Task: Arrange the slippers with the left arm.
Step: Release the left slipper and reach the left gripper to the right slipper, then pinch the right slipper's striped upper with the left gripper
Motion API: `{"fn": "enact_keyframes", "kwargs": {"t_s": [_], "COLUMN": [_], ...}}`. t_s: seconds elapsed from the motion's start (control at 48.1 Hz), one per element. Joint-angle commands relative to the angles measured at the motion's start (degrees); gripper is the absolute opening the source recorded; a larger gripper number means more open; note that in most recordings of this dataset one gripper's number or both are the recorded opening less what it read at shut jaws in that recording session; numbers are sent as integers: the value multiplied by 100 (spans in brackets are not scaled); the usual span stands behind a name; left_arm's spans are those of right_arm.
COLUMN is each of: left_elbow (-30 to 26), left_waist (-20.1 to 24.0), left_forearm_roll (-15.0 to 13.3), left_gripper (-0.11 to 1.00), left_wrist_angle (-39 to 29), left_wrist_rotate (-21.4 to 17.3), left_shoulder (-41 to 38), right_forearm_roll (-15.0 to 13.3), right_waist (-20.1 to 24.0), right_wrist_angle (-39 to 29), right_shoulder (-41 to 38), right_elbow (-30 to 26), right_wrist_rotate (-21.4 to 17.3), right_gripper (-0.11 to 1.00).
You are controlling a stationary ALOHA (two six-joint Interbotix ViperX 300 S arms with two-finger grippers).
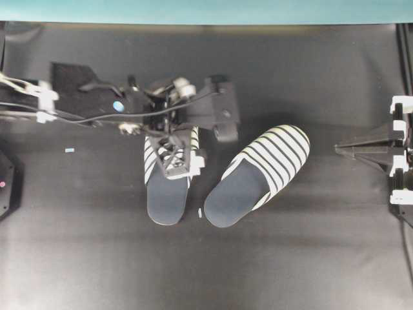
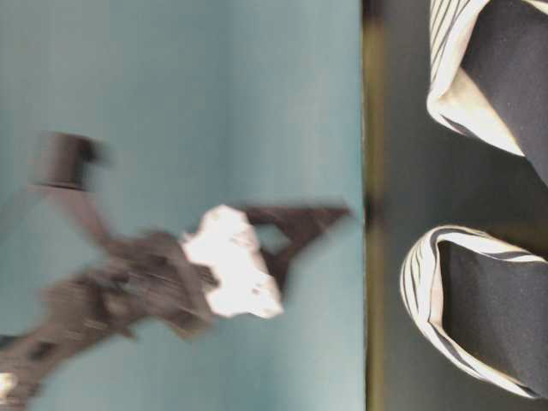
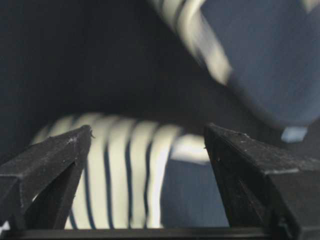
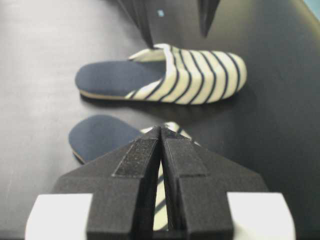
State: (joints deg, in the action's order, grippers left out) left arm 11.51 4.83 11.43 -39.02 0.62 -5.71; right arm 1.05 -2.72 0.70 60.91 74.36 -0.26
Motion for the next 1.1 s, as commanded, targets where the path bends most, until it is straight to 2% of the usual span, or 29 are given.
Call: {"fn": "enact_keyframes", "kwargs": {"t_s": [0.0,0.125,0.208,0.374,0.582,0.852,0.914,0.977,1.081], "left_elbow": [-272,-343,-475,-896,-1406,-2083,-2136,-2153,-2153], "left_waist": [-132,-185,-202,-185,-255,-272,-264,-264,-264], "left_forearm_roll": [0,0,0,0,0,0,0,0,0], "left_gripper": [87,87,87,87,87,85,79,67,36], "left_wrist_angle": [633,1257,1468,1441,1468,1441,1441,1433,1301], "left_wrist_rotate": [-993,-2127,-2531,-2733,-3393,-3454,-3445,-3454,-3463], "left_shoulder": [-70,-457,-738,-1468,-2250,-2716,-2725,-2725,-2707], "right_forearm_roll": [18,18,26,26,18,18,26,18,26], "right_waist": [35,35,35,35,35,35,35,35,35], "right_wrist_angle": [88,105,114,132,176,176,176,176,176], "right_shoulder": [-26,-26,-18,0,-9,-9,-9,-9,0], "right_elbow": [-44,-44,-44,-44,-44,-35,-35,-26,-26], "right_wrist_rotate": [-53,-53,-53,-53,-44,-44,-44,-44,-44], "right_gripper": [0,0,0,0,0,0,0,0,0]}}
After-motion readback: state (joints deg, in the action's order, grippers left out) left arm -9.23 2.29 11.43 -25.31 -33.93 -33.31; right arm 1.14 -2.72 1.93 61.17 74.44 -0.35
